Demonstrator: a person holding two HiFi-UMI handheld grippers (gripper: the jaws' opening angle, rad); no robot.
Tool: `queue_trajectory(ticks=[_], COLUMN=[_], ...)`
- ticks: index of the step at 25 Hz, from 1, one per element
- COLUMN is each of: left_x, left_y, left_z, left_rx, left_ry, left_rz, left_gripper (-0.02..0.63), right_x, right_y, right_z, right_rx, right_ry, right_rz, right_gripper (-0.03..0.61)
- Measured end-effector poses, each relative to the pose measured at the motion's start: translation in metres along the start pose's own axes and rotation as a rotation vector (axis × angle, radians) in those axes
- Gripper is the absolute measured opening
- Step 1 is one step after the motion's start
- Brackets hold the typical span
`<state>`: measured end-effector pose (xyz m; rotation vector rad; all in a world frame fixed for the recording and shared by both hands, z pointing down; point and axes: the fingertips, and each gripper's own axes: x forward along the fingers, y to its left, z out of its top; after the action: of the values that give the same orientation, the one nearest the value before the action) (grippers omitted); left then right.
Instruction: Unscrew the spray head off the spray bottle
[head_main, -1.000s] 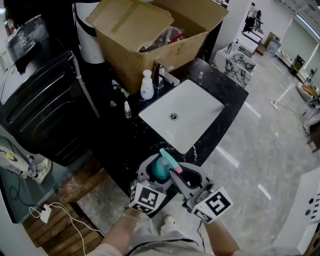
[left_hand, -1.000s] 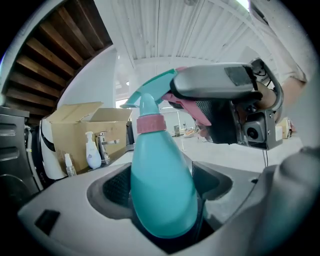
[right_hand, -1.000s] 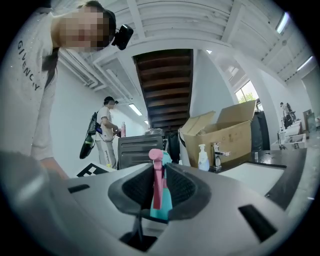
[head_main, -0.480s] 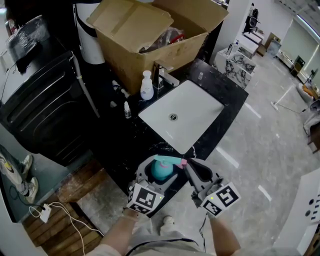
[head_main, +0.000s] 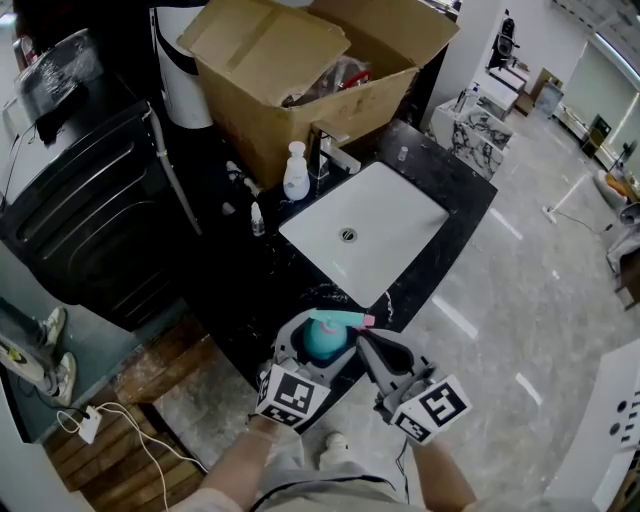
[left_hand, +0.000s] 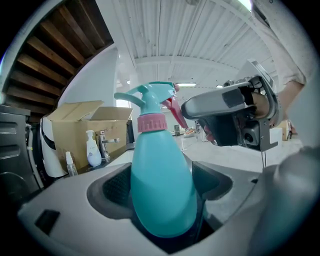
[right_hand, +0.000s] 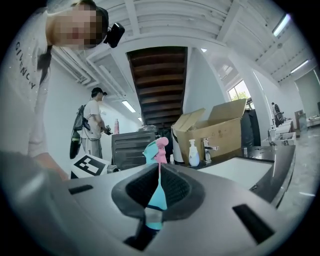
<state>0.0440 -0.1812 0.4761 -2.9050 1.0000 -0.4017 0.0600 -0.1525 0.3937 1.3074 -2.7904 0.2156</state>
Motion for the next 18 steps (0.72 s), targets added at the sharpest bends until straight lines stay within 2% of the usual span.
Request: queue_trajectory(ticks=[7,18], left_x=[-0.002,-0.004], left_y=[-0.002,-0.005], left_z=[0.001,0.002], left_rx=[0.002,0.009], left_ry=[-0.005,-0.003], left_rz=[-0.01,-0.021], left_gripper=[0.377,0.377], right_x=[0.015,0.053], right_y=[-0.019,-0.019], right_z=[0.003,0.014], right_rx=[0.061,0.129], right_ry=[-0.036,-0.06], right_rz=[-0.016,0.11], right_gripper=[0.017,0.012])
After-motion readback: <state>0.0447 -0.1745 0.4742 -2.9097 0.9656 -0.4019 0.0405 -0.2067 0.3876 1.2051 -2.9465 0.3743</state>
